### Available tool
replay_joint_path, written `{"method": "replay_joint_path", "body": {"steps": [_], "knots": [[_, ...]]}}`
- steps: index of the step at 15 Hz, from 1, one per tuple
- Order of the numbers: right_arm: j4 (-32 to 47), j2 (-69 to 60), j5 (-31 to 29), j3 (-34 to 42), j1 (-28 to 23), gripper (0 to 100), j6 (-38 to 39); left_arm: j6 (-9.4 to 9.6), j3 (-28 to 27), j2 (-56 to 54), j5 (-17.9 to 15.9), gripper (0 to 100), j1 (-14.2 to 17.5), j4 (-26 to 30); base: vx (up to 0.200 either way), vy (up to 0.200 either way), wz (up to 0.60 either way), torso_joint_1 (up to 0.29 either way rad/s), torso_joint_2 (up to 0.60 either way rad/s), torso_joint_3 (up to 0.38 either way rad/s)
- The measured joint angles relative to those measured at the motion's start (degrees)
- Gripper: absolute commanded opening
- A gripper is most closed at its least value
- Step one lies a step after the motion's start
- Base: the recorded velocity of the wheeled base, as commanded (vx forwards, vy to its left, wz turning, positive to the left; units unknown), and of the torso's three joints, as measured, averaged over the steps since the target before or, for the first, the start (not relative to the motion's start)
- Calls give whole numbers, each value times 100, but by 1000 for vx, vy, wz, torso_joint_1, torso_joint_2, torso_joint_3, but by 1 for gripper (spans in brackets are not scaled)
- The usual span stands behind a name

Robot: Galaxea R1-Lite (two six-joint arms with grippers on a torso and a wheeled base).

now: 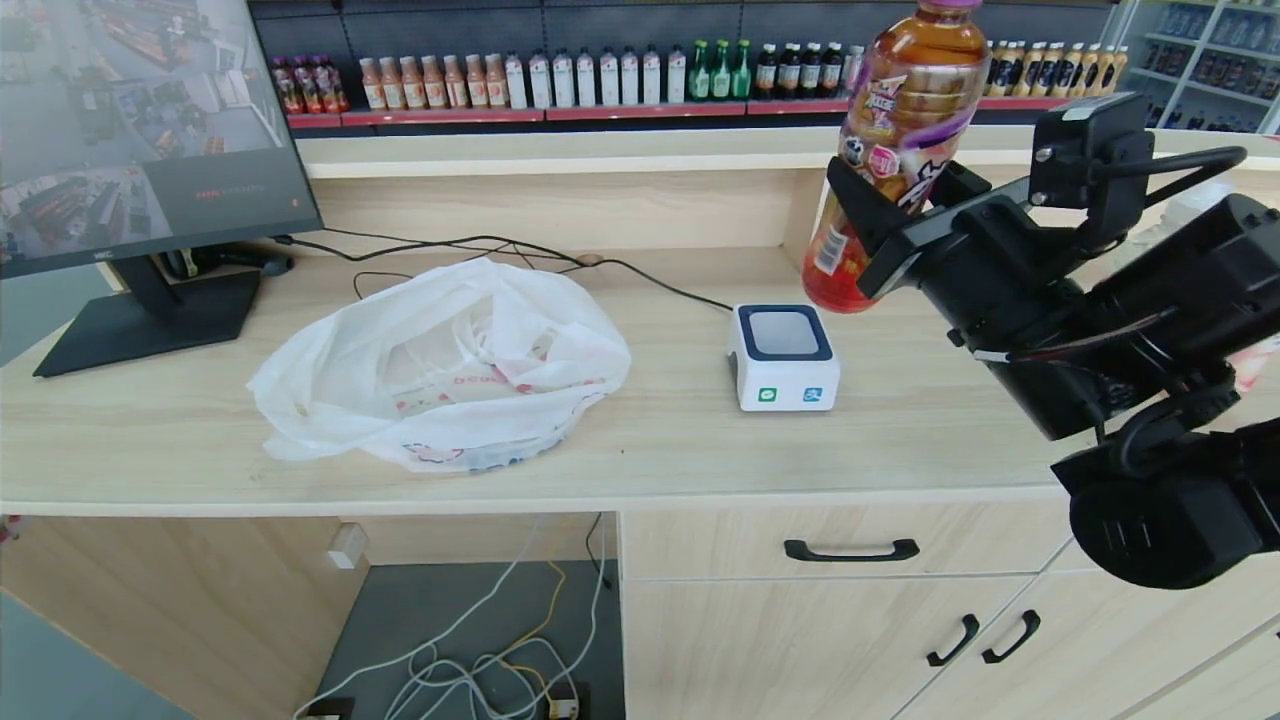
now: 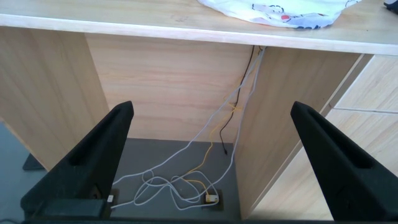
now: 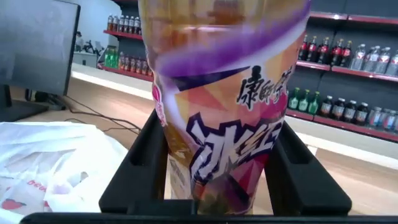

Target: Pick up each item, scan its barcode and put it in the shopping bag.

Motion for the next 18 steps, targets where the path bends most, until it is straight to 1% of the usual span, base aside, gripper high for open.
{"method": "replay_joint_path", "body": {"steps": [5, 8, 10, 12, 15, 18], "knots": [[-85, -184, -107, 466, 24, 0, 897, 20, 0, 0, 0, 100, -10, 0, 0, 0, 0, 0, 0, 0], [-161, -254, -105, 922, -102, 0, 1715, 22, 0, 0, 0, 100, -5, 0, 0, 0, 0, 0, 0, 0], [-317, -305, -88, 1114, -240, 0, 1871, 15, 0, 0, 0, 100, -2, 0, 0, 0, 0, 0, 0, 0], [-307, -361, -83, 1313, -428, 0, 1968, 0, 0, 0, 0, 100, 0, 0, 0, 0, 0, 0, 0, 0], [-321, -475, -46, 1296, -599, 0, 1970, -7, 0, 0, 0, 100, 0, 0, 0, 0, 0, 0, 0, 0], [-318, -499, 68, 1204, -828, 0, 1966, -24, 0, 0, 0, 100, 0, 0, 0, 200, 0, 5, 2, 5]]}}
